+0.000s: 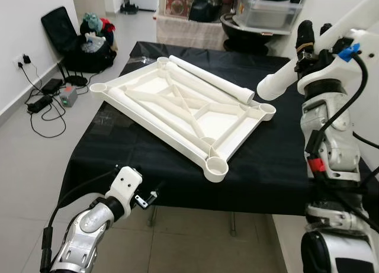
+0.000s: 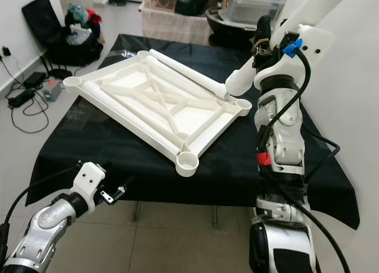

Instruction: Building children table

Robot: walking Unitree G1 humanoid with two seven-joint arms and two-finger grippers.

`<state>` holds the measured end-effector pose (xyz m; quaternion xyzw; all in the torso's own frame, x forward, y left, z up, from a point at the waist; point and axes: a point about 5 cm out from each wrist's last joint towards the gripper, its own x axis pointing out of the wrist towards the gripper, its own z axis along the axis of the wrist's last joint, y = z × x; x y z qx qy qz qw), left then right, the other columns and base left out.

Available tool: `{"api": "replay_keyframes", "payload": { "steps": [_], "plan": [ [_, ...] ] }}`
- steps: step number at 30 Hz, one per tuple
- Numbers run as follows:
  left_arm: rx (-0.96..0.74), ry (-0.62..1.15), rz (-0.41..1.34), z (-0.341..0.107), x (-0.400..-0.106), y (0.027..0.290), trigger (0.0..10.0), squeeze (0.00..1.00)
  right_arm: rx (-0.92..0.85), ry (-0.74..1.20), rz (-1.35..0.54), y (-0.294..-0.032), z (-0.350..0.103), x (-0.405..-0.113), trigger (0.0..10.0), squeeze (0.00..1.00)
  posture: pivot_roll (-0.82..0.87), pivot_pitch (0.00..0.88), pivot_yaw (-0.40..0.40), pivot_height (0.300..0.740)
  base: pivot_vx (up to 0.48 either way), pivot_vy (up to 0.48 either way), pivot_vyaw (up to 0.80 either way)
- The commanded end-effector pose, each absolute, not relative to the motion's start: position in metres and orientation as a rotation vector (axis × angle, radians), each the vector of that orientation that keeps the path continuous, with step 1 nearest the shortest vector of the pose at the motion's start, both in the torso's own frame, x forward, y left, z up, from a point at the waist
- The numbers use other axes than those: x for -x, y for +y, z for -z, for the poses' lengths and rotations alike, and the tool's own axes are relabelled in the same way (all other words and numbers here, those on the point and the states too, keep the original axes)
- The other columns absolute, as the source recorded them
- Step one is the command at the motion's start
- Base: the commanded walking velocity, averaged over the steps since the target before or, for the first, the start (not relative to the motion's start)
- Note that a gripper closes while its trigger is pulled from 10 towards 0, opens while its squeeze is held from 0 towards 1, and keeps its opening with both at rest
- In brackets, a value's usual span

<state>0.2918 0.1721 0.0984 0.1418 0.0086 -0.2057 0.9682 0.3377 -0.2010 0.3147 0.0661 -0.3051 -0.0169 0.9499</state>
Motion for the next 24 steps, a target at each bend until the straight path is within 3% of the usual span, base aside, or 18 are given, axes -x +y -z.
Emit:
{"api": "replay_keyframes", "payload": {
  "steps": [1, 6, 12, 24],
  "plan": [
    [-0.280, -0.042, 0.377, -0.112, -0.297, 0.172, 10.0, 0.00, -0.115, -0.560, 0.019, -0.194, -0.303, -0.338, 10.0, 0.00, 0.09, 0.000, -0.119, 0.740, 0.000, 0.000, 0.00],
    [-0.248, -0.198, 0.271, -0.150, -0.307, 0.170, 10.0, 0.00, -0.138, -0.304, 0.022, -0.173, -0.251, -0.343, 10.0, 0.00, 0.10, 0.000, -0.120, 0.740, 0.000, 0.000, 0.00],
    [-0.280, -0.284, 0.238, -0.164, -0.309, 0.161, 10.0, 0.00, -0.195, -0.177, 0.094, -0.176, -0.232, -0.345, 10.0, 0.00, 0.10, 0.000, -0.119, 0.740, 0.000, 0.000, 0.00],
    [-0.258, -0.279, 0.294, -0.160, -0.306, 0.149, 10.0, 0.00, -0.150, -0.319, 0.054, -0.180, -0.237, -0.324, 10.0, 0.00, 0.08, 0.000, -0.100, 0.740, 0.000, 0.000, 0.00]
  ]
}}
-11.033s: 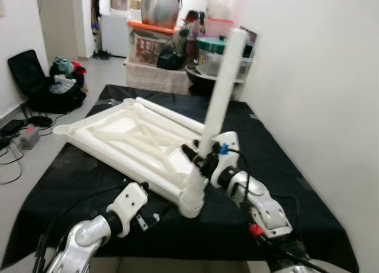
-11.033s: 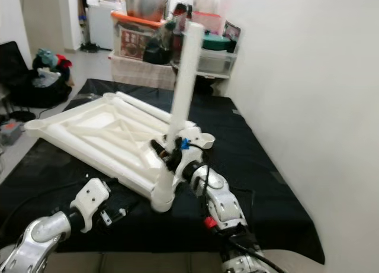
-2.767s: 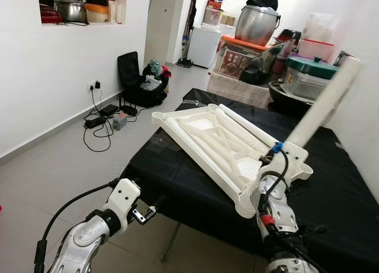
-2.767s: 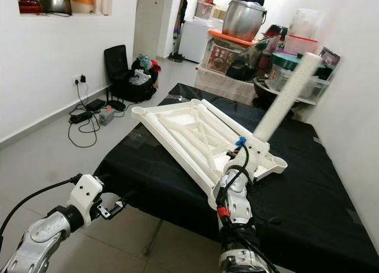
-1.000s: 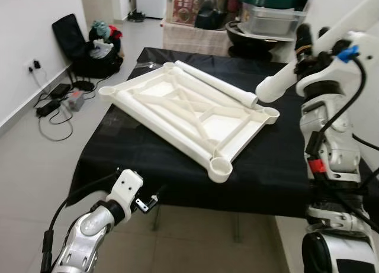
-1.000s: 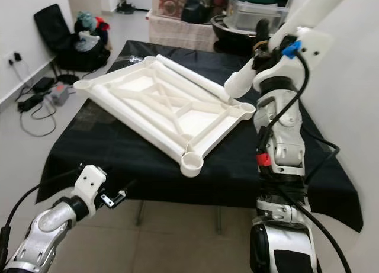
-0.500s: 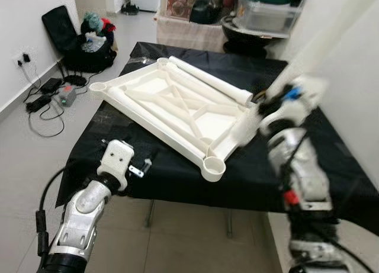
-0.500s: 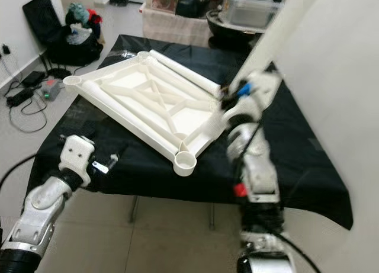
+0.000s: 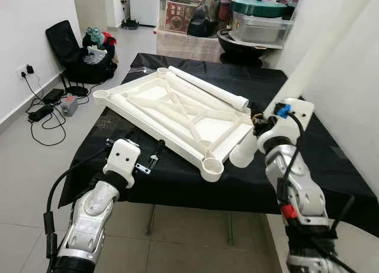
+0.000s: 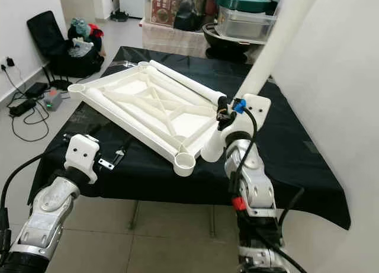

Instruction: Building children table

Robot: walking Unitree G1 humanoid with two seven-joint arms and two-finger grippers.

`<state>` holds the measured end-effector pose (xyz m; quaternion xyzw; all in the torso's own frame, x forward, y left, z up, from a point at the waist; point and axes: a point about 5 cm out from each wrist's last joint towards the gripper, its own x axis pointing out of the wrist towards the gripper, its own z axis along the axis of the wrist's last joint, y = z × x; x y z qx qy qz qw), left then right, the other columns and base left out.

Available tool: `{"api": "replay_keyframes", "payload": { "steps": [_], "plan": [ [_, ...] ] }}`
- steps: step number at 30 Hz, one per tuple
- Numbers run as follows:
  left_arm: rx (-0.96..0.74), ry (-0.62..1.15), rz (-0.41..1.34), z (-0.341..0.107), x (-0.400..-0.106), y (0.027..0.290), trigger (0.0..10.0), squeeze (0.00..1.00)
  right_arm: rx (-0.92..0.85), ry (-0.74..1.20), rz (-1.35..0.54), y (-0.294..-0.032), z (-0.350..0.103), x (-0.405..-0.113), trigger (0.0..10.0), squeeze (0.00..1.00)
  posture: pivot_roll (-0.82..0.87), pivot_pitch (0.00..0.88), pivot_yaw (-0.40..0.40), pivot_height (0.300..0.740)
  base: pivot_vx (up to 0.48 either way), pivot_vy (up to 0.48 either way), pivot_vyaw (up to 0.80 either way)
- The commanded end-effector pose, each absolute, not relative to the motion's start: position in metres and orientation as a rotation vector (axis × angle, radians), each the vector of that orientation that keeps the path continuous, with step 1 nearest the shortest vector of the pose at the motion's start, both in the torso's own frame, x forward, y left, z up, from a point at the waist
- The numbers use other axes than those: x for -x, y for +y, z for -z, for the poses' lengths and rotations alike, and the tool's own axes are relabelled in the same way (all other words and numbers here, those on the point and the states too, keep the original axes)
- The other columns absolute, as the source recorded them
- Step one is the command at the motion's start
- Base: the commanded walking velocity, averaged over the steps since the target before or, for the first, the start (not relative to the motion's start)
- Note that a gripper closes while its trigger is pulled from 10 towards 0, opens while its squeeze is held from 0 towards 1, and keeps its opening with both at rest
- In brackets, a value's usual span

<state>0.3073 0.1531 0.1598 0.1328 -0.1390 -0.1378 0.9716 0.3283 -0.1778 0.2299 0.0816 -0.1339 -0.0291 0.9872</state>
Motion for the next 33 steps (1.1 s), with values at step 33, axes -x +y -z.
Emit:
{"api": "replay_keyframes", "payload": {
  "steps": [33],
  "plan": [
    [-0.216, -0.308, 0.287, -0.167, -0.312, 0.144, 10.0, 0.00, -0.033, -0.348, 0.029, -0.174, -0.217, -0.309, 10.0, 0.00, 0.06, 0.000, -0.109, 0.740, 0.000, 0.000, 0.00]
  ]
}}
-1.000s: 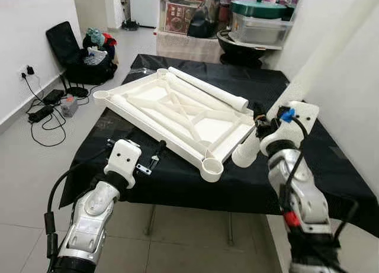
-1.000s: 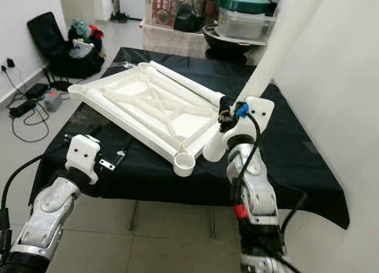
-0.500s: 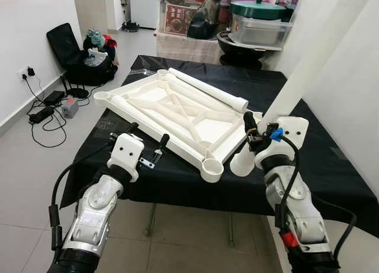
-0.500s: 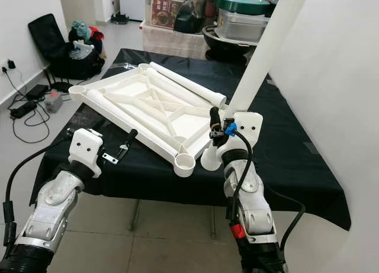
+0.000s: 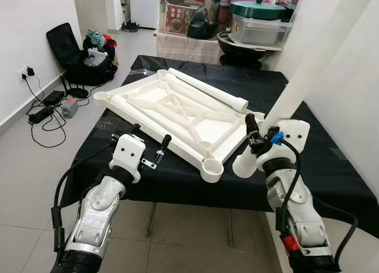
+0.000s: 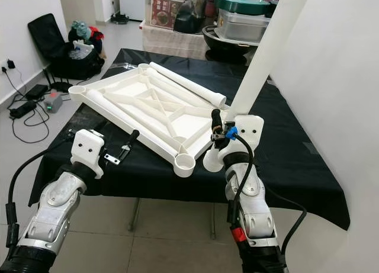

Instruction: Building children table

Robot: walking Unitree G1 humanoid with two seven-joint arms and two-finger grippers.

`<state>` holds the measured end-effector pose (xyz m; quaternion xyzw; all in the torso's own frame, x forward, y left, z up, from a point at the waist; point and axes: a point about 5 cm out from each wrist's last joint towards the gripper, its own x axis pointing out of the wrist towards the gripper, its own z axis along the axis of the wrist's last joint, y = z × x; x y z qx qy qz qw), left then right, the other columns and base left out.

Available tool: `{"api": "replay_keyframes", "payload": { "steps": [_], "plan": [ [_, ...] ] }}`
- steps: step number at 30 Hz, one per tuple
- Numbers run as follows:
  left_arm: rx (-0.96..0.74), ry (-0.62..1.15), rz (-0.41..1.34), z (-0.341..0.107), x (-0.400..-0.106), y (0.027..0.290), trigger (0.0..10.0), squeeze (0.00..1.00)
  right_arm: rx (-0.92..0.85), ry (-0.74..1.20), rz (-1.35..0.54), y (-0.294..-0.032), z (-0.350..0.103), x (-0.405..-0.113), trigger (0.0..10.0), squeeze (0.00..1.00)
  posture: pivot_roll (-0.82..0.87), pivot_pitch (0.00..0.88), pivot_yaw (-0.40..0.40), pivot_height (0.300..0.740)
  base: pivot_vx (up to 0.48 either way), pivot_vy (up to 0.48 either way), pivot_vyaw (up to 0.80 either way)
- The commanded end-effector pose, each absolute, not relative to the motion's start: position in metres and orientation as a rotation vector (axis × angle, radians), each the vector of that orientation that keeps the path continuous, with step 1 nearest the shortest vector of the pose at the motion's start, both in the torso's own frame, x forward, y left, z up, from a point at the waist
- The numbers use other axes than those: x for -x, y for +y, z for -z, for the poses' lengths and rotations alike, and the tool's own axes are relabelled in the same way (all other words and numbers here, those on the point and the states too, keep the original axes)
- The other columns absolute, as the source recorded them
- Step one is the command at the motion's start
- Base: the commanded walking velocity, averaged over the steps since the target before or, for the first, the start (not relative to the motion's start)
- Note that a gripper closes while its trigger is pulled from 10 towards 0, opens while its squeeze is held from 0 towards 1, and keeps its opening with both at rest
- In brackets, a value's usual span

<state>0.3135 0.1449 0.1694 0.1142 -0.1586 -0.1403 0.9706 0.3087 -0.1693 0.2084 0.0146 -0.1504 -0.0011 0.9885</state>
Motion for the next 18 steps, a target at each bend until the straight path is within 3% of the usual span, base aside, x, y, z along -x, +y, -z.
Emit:
{"api": "replay_keyframes", "payload": {
  "steps": [1, 7, 18],
  "plan": [
    [-0.214, -0.308, 0.284, -0.168, -0.313, 0.145, 10.0, 0.00, -0.032, -0.349, 0.032, -0.174, -0.218, -0.310, 10.0, 0.00, 0.05, 0.000, -0.103, 0.740, 0.000, 0.000, 0.00],
    [-0.202, -0.318, 0.278, -0.172, -0.314, 0.144, 10.0, 0.00, -0.034, -0.354, 0.040, -0.174, -0.219, -0.309, 10.0, 0.00, 0.04, 0.000, -0.098, 0.740, 0.000, 0.000, 0.00],
    [-0.183, -0.335, 0.274, -0.180, -0.318, 0.142, 10.0, 0.00, -0.044, -0.361, 0.054, -0.174, -0.224, -0.312, 10.0, 0.00, 0.03, 0.000, -0.093, 0.740, 0.254, 0.000, 0.00]
  ]
}}
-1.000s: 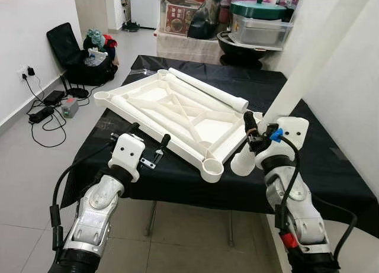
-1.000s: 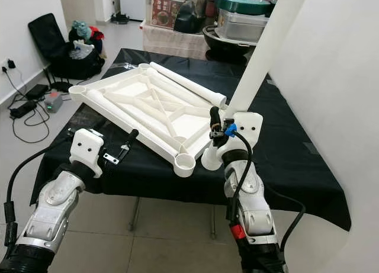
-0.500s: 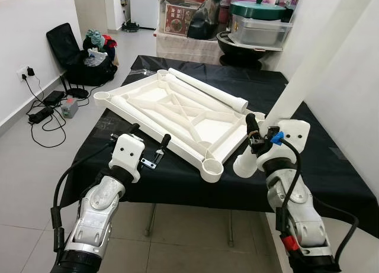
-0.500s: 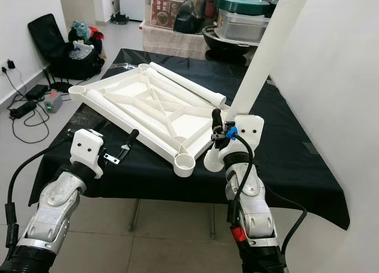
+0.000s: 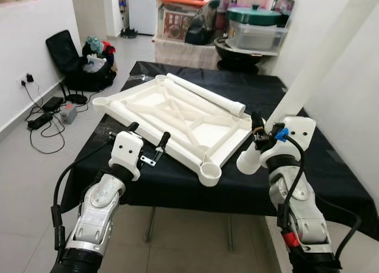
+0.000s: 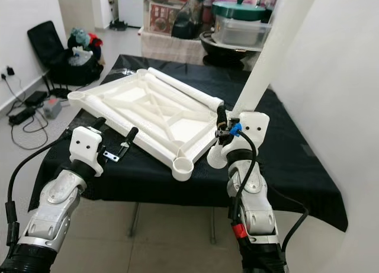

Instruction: Building children table

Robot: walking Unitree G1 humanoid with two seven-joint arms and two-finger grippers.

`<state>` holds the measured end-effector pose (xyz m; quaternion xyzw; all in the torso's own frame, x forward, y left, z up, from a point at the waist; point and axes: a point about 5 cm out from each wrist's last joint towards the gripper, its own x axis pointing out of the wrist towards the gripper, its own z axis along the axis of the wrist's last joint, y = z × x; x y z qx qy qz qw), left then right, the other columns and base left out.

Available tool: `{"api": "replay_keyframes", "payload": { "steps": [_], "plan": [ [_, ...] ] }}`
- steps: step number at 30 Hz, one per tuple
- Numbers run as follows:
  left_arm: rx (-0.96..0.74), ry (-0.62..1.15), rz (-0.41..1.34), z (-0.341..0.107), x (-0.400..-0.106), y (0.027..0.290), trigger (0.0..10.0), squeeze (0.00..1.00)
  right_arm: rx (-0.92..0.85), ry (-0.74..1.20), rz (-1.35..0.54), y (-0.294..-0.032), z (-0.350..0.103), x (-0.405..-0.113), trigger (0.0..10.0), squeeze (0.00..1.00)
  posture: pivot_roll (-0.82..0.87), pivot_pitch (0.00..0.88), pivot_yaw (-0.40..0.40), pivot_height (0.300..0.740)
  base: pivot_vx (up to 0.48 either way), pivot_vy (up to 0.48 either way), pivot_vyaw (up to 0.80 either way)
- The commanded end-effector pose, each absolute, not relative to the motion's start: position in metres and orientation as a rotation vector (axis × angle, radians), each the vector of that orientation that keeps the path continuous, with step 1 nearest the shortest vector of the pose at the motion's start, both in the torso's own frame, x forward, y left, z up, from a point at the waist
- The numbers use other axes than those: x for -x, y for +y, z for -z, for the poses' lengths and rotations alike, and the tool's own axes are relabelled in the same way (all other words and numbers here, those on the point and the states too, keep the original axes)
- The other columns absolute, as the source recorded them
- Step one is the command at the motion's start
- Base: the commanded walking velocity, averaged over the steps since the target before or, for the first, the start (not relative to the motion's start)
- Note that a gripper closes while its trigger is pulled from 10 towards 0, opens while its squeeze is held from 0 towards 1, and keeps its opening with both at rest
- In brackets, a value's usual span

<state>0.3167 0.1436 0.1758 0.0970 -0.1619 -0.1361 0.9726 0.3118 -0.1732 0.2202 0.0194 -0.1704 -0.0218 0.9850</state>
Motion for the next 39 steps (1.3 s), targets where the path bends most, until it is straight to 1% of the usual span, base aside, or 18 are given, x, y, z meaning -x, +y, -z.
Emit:
{"api": "replay_keyframes", "payload": {
  "steps": [1, 7, 13, 28, 35, 37, 39],
  "plan": [
    [-0.180, -0.335, 0.273, -0.180, -0.318, 0.142, 10.0, 0.00, -0.055, -0.358, 0.059, -0.175, -0.225, -0.312, 10.0, 0.00, 0.03, 0.000, -0.091, 0.740, 0.281, 0.000, 0.00],
    [-0.170, -0.338, 0.281, -0.182, -0.318, 0.138, 10.0, 0.00, -0.078, -0.342, 0.076, -0.177, -0.223, -0.312, 10.0, 0.00, 0.02, 0.000, -0.079, 0.740, 0.315, 0.000, 0.00],
    [-0.167, -0.335, 0.297, -0.182, -0.318, 0.134, 10.0, 0.00, -0.066, -0.341, 0.083, -0.177, -0.222, -0.312, 10.0, 0.00, 0.02, 0.000, -0.068, 0.740, 0.324, 0.000, 0.00],
    [-0.165, -0.319, 0.308, -0.178, -0.316, 0.131, 10.0, 0.00, -0.046, -0.333, 0.073, -0.172, -0.221, -0.314, 10.0, 0.00, 0.03, 0.000, -0.076, 0.740, 0.303, 0.000, 0.00],
    [-0.120, -0.314, 0.312, -0.178, -0.316, 0.129, 10.0, 0.00, -0.066, -0.303, 0.076, -0.171, -0.216, -0.316, 10.0, 0.00, 0.03, 0.000, -0.075, 0.740, 0.000, 0.000, 0.00],
    [-0.118, -0.308, 0.313, -0.178, -0.316, 0.130, 10.0, 0.00, -0.067, -0.299, 0.077, -0.171, -0.216, -0.316, 10.0, 0.00, 0.03, 0.000, -0.074, 0.740, 0.000, 0.000, -0.56],
    [-0.111, -0.305, 0.314, -0.178, -0.316, 0.130, 10.0, 0.00, -0.070, -0.294, 0.079, -0.171, -0.215, -0.317, 10.0, 0.00, 0.03, 0.000, -0.074, 0.740, 0.000, 0.480, -0.80]
  ]
}}
